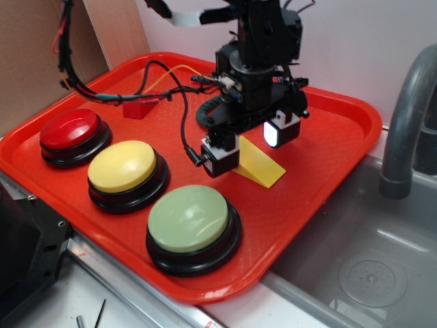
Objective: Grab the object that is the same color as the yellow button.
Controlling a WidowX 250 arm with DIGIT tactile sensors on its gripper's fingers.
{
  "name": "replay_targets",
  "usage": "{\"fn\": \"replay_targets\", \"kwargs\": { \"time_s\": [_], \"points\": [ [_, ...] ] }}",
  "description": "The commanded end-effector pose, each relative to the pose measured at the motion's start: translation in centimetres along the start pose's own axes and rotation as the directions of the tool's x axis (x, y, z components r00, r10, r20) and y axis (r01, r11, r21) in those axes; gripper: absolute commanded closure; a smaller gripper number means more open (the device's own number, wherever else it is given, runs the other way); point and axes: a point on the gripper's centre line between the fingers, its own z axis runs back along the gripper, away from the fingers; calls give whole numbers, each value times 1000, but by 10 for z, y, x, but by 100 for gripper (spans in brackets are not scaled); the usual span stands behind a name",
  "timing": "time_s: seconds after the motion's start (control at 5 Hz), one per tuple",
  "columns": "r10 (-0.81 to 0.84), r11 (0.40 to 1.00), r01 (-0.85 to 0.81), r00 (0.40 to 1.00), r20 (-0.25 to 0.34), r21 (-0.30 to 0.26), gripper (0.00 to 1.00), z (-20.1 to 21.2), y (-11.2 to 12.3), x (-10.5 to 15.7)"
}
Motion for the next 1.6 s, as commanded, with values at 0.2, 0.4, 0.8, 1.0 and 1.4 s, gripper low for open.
{"fn": "replay_targets", "kwargs": {
  "time_s": [0.2,0.4,0.8,1.0,1.4],
  "points": [
    [38,999,-39,999,-10,-20,100,-11,-8,19],
    [-146,989,145,984,-100,-20,100,-7,-12,28],
    [-584,810,572,808,-84,-131,100,52,-25,40],
    [-766,633,737,640,-57,-236,100,89,-21,48],
    [-885,436,831,466,4,-347,100,153,1,76]
  ]
}}
